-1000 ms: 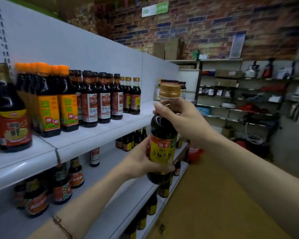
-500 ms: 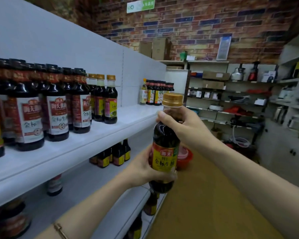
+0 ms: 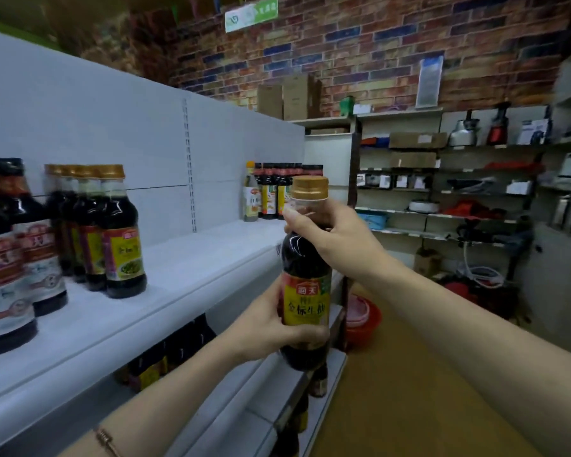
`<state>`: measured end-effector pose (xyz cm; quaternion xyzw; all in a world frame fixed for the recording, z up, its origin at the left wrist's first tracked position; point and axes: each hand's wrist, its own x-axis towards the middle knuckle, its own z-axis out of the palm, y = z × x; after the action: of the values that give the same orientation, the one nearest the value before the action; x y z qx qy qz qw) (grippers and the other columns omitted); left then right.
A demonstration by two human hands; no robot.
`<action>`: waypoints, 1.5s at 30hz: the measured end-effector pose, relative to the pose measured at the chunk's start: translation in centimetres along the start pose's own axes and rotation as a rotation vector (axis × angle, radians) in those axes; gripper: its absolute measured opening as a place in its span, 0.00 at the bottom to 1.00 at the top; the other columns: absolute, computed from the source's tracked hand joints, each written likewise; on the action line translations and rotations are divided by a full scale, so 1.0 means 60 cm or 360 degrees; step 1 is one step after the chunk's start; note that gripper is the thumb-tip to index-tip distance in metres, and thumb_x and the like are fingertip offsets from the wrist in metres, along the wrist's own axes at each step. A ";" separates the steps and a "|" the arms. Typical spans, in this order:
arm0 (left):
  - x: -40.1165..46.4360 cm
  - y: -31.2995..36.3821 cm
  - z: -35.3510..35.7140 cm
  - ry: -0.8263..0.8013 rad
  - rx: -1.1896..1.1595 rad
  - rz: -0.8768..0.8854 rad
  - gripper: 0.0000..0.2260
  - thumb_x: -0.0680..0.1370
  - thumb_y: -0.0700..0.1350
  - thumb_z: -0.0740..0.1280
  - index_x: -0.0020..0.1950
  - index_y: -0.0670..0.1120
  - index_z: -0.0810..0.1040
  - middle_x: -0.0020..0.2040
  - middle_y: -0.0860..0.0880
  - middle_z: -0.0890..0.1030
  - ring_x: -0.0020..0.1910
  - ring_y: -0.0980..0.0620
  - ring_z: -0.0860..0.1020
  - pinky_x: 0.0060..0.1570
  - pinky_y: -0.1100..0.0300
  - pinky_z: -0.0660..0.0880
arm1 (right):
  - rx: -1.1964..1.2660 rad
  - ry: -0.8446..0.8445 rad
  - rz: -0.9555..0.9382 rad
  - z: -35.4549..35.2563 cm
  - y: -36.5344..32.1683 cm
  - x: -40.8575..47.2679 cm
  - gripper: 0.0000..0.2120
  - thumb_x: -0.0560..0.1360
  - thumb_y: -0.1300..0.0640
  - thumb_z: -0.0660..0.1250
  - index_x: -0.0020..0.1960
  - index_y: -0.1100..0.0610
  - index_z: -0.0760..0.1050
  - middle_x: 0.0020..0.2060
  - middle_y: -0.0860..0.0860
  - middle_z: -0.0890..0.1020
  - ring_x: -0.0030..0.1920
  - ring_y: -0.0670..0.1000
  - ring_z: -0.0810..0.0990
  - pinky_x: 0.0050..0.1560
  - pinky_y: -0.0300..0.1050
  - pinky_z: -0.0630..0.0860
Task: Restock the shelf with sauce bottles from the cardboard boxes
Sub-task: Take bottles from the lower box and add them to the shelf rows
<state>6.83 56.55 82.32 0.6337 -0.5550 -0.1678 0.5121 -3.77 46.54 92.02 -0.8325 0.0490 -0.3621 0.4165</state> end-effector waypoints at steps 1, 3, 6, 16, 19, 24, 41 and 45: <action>0.019 -0.008 0.001 0.0004 0.0016 -0.0012 0.31 0.64 0.57 0.76 0.64 0.61 0.67 0.57 0.56 0.80 0.57 0.58 0.79 0.60 0.54 0.76 | 0.0002 0.0003 0.0002 -0.007 0.013 0.013 0.10 0.76 0.43 0.67 0.53 0.47 0.76 0.48 0.44 0.84 0.52 0.41 0.81 0.52 0.36 0.74; 0.053 -0.019 -0.005 -0.0006 0.0054 -0.0022 0.30 0.64 0.62 0.73 0.64 0.61 0.68 0.57 0.58 0.80 0.57 0.60 0.79 0.60 0.56 0.76 | 0.0021 0.0035 0.0006 -0.016 0.039 0.044 0.09 0.77 0.43 0.66 0.53 0.47 0.76 0.48 0.45 0.84 0.52 0.42 0.81 0.56 0.40 0.75; 0.095 -0.028 -0.027 -0.0033 0.0086 -0.0014 0.27 0.65 0.60 0.74 0.60 0.59 0.70 0.52 0.59 0.82 0.54 0.62 0.80 0.53 0.64 0.77 | 0.0046 0.0053 0.0020 -0.012 0.069 0.095 0.12 0.77 0.43 0.65 0.53 0.50 0.77 0.48 0.47 0.84 0.52 0.44 0.81 0.57 0.44 0.76; 0.224 -0.094 -0.179 0.0293 0.0137 0.0059 0.36 0.61 0.59 0.77 0.63 0.61 0.64 0.58 0.56 0.79 0.57 0.59 0.79 0.58 0.56 0.77 | 0.0131 -0.0085 -0.0208 0.066 0.121 0.317 0.15 0.77 0.43 0.66 0.52 0.53 0.78 0.47 0.49 0.85 0.51 0.47 0.83 0.58 0.47 0.77; 0.251 -0.109 -0.231 0.0403 0.0206 0.0025 0.35 0.60 0.60 0.76 0.62 0.61 0.64 0.56 0.58 0.79 0.54 0.61 0.80 0.55 0.59 0.77 | 0.0232 -0.0148 -0.0231 0.098 0.131 0.382 0.14 0.77 0.42 0.66 0.54 0.53 0.77 0.48 0.50 0.85 0.52 0.49 0.83 0.57 0.47 0.77; 0.270 -0.146 -0.297 0.0673 0.0292 -0.0082 0.33 0.63 0.58 0.79 0.62 0.58 0.67 0.55 0.57 0.80 0.53 0.59 0.80 0.55 0.58 0.77 | 0.0459 -0.0274 -0.0261 0.173 0.157 0.467 0.16 0.77 0.44 0.66 0.58 0.54 0.73 0.47 0.53 0.85 0.50 0.51 0.84 0.56 0.50 0.79; 0.212 -0.174 -0.361 0.1495 0.0575 -0.0592 0.27 0.69 0.47 0.77 0.63 0.55 0.67 0.54 0.54 0.81 0.53 0.58 0.81 0.55 0.56 0.77 | 0.1005 -0.1118 -0.0595 0.378 0.171 0.590 0.17 0.76 0.42 0.67 0.56 0.53 0.75 0.49 0.52 0.84 0.52 0.50 0.83 0.58 0.54 0.79; 0.182 -0.167 -0.331 0.1637 0.0654 -0.0650 0.29 0.67 0.50 0.77 0.63 0.56 0.67 0.54 0.54 0.81 0.54 0.57 0.81 0.58 0.51 0.77 | 0.1099 -0.1233 -0.0619 0.386 0.165 0.562 0.17 0.75 0.41 0.68 0.56 0.52 0.75 0.49 0.51 0.84 0.51 0.50 0.84 0.57 0.54 0.80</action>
<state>31.26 54.77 86.19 0.8139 -0.1234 0.1769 0.5395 37.99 42.45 94.71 -0.7136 -0.3839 -0.0948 0.5783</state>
